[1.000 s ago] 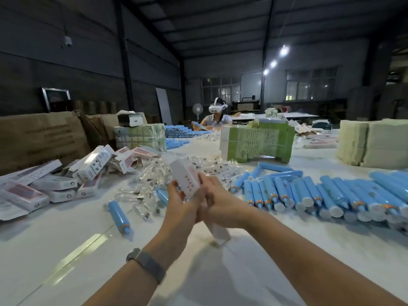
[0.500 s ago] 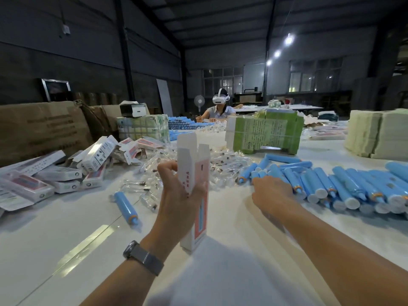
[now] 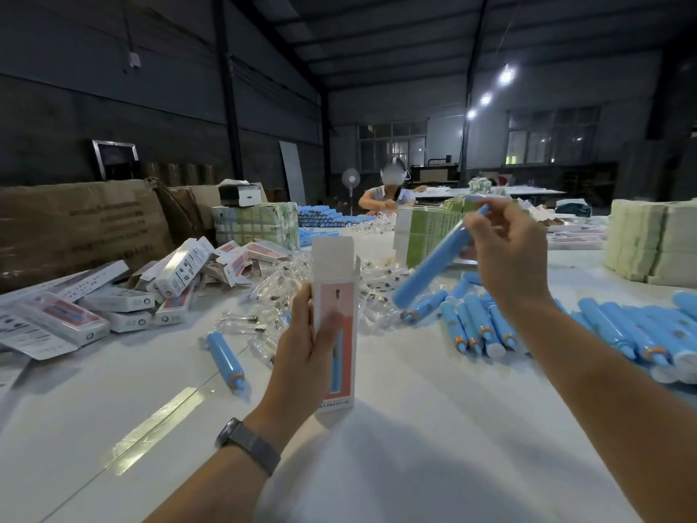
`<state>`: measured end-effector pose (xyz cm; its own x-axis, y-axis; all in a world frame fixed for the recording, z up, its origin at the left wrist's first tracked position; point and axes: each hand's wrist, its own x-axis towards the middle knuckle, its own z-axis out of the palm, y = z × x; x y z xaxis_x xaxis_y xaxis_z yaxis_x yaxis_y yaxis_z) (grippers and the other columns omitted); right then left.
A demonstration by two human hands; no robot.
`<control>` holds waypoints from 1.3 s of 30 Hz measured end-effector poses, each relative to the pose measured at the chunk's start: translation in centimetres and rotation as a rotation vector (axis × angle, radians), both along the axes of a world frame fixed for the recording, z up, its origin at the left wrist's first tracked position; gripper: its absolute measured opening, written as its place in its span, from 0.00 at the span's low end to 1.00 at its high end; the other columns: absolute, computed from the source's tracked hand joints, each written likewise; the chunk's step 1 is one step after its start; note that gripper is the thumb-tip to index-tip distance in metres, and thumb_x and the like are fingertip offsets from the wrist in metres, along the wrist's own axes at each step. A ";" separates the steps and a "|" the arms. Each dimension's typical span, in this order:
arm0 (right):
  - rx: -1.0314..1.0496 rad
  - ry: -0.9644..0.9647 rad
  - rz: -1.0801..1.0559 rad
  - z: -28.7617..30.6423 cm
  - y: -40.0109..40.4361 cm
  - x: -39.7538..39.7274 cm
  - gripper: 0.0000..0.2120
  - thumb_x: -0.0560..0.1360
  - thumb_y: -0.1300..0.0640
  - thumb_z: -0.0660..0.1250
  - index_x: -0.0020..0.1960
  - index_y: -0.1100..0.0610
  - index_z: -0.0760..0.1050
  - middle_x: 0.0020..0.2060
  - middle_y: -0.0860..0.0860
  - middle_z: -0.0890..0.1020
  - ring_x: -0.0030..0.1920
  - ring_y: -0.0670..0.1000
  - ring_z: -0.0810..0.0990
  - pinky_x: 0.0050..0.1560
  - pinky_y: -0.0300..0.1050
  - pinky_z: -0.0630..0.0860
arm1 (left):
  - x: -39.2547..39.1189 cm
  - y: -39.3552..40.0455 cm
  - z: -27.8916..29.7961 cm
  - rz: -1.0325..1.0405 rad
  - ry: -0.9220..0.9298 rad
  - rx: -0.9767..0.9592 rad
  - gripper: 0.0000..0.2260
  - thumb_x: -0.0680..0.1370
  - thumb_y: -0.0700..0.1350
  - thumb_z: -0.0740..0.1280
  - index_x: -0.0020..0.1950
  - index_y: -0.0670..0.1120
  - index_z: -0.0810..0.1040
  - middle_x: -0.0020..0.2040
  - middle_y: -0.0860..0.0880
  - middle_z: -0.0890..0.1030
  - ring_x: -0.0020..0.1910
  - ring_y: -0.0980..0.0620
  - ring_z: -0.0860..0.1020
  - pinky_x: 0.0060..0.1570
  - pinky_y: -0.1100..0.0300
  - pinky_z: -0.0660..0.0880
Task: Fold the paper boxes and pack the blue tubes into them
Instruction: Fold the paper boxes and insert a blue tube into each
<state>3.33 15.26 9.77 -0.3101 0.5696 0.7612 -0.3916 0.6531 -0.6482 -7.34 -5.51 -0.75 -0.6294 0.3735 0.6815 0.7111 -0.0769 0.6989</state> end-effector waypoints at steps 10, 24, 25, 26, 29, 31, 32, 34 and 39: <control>-0.025 0.200 0.264 3.1 -5.6 1.5 0.06 0.79 0.61 0.66 0.56 0.56 0.76 0.42 0.47 0.82 0.44 0.49 0.85 0.38 0.40 0.82 | 1.3 0.2 0.3 -0.021 0.151 -0.027 0.15 0.81 0.57 0.60 0.67 0.65 0.64 0.52 0.62 0.80 0.47 0.55 0.82 0.40 0.63 0.79; 0.485 -0.132 0.081 -1.9 -6.4 -2.0 0.12 0.77 0.50 0.66 0.44 0.57 0.83 0.48 0.45 0.77 0.51 0.47 0.75 0.53 0.37 0.70 | 0.3 0.4 -0.2 0.164 0.109 0.136 0.15 0.78 0.53 0.64 0.62 0.60 0.64 0.50 0.67 0.78 0.47 0.64 0.79 0.40 0.72 0.73; 0.386 -0.123 0.068 -2.3 -5.4 -2.8 0.09 0.77 0.53 0.67 0.45 0.57 0.83 0.45 0.46 0.78 0.48 0.48 0.77 0.49 0.41 0.73 | 0.0 0.4 -0.3 0.190 0.093 0.152 0.15 0.78 0.53 0.64 0.62 0.59 0.64 0.50 0.65 0.78 0.47 0.64 0.78 0.40 0.72 0.74; 0.321 -0.165 0.030 -2.9 -4.5 -3.8 0.06 0.76 0.57 0.68 0.46 0.57 0.83 0.44 0.47 0.79 0.46 0.49 0.79 0.47 0.44 0.75 | -0.2 0.4 -0.4 0.213 0.077 0.173 0.15 0.77 0.53 0.64 0.62 0.60 0.64 0.51 0.63 0.78 0.47 0.64 0.78 0.40 0.72 0.73; 0.337 -0.676 -0.097 -5.5 -1.6 -7.3 0.12 0.75 0.60 0.67 0.58 0.54 0.81 0.53 0.53 0.81 0.55 0.55 0.79 0.57 0.48 0.75 | -0.5 0.5 -0.5 0.250 0.065 0.199 0.16 0.77 0.54 0.64 0.63 0.59 0.63 0.53 0.56 0.78 0.48 0.66 0.78 0.41 0.74 0.72; 0.430 -1.015 -0.135 -7.5 -0.3 -9.3 0.20 0.76 0.60 0.65 0.67 0.50 0.76 0.65 0.54 0.77 0.66 0.57 0.72 0.64 0.50 0.71 | -0.6 0.7 -0.6 0.251 0.094 0.188 0.17 0.78 0.55 0.64 0.64 0.58 0.63 0.53 0.56 0.78 0.48 0.63 0.78 0.41 0.68 0.75; 0.453 -1.098 -0.132 -8.2 0.0 -10.2 0.22 0.76 0.59 0.64 0.69 0.48 0.73 0.69 0.53 0.74 0.69 0.57 0.69 0.67 0.51 0.70 | -0.6 0.7 -0.7 0.254 0.106 0.186 0.17 0.78 0.55 0.64 0.64 0.58 0.63 0.53 0.56 0.77 0.47 0.60 0.79 0.42 0.64 0.77; 0.493 -1.167 -0.110 -8.7 0.0 -12.0 0.25 0.76 0.57 0.63 0.72 0.45 0.69 0.71 0.53 0.71 0.71 0.58 0.67 0.67 0.53 0.69 | -0.7 0.8 -0.8 0.263 0.122 0.185 0.17 0.78 0.54 0.64 0.64 0.57 0.63 0.53 0.57 0.78 0.47 0.56 0.79 0.43 0.57 0.78; 0.670 -1.322 -0.228 -9.1 -1.1 -15.7 0.21 0.76 0.56 0.60 0.68 0.44 0.70 0.67 0.53 0.70 0.67 0.58 0.67 0.64 0.57 0.70 | -1.0 0.7 -0.7 0.275 0.117 0.187 0.14 0.78 0.60 0.62 0.61 0.66 0.62 0.53 0.68 0.76 0.50 0.65 0.78 0.43 0.63 0.78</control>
